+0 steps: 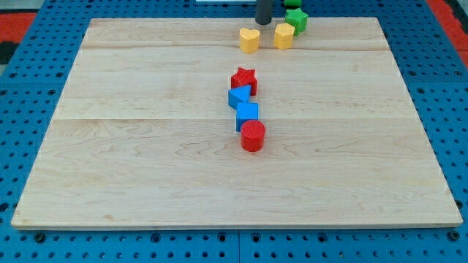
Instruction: Slide the yellow heart closer to the red star
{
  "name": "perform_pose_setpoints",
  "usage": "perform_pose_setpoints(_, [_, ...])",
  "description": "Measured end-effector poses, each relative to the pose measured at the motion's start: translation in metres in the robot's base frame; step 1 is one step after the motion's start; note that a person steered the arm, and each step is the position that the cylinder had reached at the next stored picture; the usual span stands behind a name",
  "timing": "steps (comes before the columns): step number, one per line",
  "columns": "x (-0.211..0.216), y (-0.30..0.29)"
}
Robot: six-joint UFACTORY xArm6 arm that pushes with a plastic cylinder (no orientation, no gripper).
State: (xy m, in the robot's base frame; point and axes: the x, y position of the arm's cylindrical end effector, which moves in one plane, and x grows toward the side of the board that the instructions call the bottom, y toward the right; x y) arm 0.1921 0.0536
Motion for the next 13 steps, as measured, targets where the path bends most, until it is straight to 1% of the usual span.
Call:
perform_pose_setpoints(1, [0.003,0.000])
perform_pose_setpoints(3, [0.015,-0.041])
perform_pose_setpoints(5, [0.036,-0.029])
perform_pose_setpoints(7, [0.054,-0.043])
perform_pose_setpoints(9, [0.055,-0.040])
perform_pose_setpoints(11, [0.052,-0.017])
perform_pose_setpoints(13, [0.075,-0.017])
